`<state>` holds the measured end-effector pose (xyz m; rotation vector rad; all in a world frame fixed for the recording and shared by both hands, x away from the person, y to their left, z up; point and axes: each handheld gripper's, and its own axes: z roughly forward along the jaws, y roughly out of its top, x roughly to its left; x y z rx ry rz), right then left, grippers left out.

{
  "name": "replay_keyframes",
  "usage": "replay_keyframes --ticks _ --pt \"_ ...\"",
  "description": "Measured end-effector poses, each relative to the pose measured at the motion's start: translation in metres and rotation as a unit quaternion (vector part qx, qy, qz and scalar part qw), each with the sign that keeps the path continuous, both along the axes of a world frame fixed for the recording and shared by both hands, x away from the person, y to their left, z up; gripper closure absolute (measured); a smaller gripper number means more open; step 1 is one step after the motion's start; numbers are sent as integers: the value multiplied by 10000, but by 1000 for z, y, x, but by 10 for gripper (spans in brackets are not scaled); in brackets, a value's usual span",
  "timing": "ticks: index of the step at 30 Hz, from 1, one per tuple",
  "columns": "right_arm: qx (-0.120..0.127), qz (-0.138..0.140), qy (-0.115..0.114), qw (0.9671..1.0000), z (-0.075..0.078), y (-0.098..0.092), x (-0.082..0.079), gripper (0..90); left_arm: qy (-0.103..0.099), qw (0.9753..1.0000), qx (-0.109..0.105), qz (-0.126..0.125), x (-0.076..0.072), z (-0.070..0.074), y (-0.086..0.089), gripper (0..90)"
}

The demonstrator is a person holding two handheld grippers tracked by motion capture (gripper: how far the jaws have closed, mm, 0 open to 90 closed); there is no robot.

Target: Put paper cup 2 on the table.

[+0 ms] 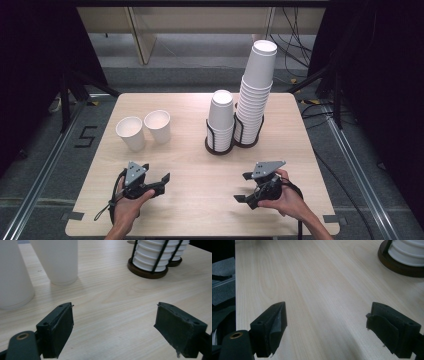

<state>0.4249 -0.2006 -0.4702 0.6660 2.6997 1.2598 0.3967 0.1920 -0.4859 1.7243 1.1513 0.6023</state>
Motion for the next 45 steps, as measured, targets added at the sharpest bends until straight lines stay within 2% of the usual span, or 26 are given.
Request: replay_keyframes --ticks 4,6,7,10,12,19,20,22,23,25,27,28,30,31,32,33,34,36,37,39,45 --pt "39 -9 -68 10000 2 1 -4 160 -80 9999 7 -145 -9 0 -6 145" --pt "57 -109 -78 9999 4 1 -7 159 -101 9997 -7 -211 -13 -1 -8 145" --pt "158 -115 -153 9997 4 0 -8 161 -125 9996 8 -247 -17 -1 -10 145" --pt "163 -192 -101 9996 3 -1 -11 162 -163 9994 -28 -315 -20 -2 -12 145" --pt "190 -230 -188 9994 3 -3 -17 162 -156 9995 -3 -275 -23 -3 -13 145" --pt "326 -405 -193 9985 3 -6 -28 159 -138 9988 43 -460 -34 -6 -18 145" --pt "325 -419 -275 9982 3 -7 -29 160 -138 9988 35 -478 -35 -6 -19 145" --pt "384 -474 -144 9980 2 -9 -32 160 -162 9983 2 -558 -37 -7 -20 145" --pt "378 -490 -193 9979 2 -10 -33 160 -150 9982 11 -584 -38 -7 -21 145" --pt "401 -506 -121 9978 0 -10 -36 160 -141 9979 26 -638 -41 -9 -22 145" --pt "421 -522 -217 9975 -2 -11 -37 160 -113 9976 98 -681 -44 -9 -24 145" --pt "475 -559 -125 9972 -3 -12 -39 159 -99 9970 146 -755 -47 -10 -26 145" --pt "465 -578 -92 9972 -3 -12 -40 159 -112 9965 114 -816 -49 -11 -27 145" --pt "466 -586 -117 9971 -4 -12 -41 159 -79 9962 181 -854 -51 -11 -27 145" --pt "444 -569 -122 9973 -4 -12 -41 159 -78 9957 128 -909 -53 -12 -27 145" --pt "430 -602 -196 9971 -5 -12 -42 159 -67 9954 202 -929 -55 -12 -27 145" --pt "436 -621 -47 9971 -5 -12 -44 159 -99 9951 146 -971 -56 -12 -28 145" --pt "433 -627 -127 9970 -7 -13 -45 159 -69 9944 219 -1031 -61 -11 -28 145" --pt "423 -644 -65 9970 -7 -13 -46 159 -96 9942 142 -1063 -62 -12 -29 145" --pt "431 -718 -1 9965 -9 -14 -49 159 -122 9936 169 -1113 -65 -11 -30 145" --pt "405 -715 60 9966 -11 -17 -55 159 -78 9922 247 -1215 -71 -11 -33 145"
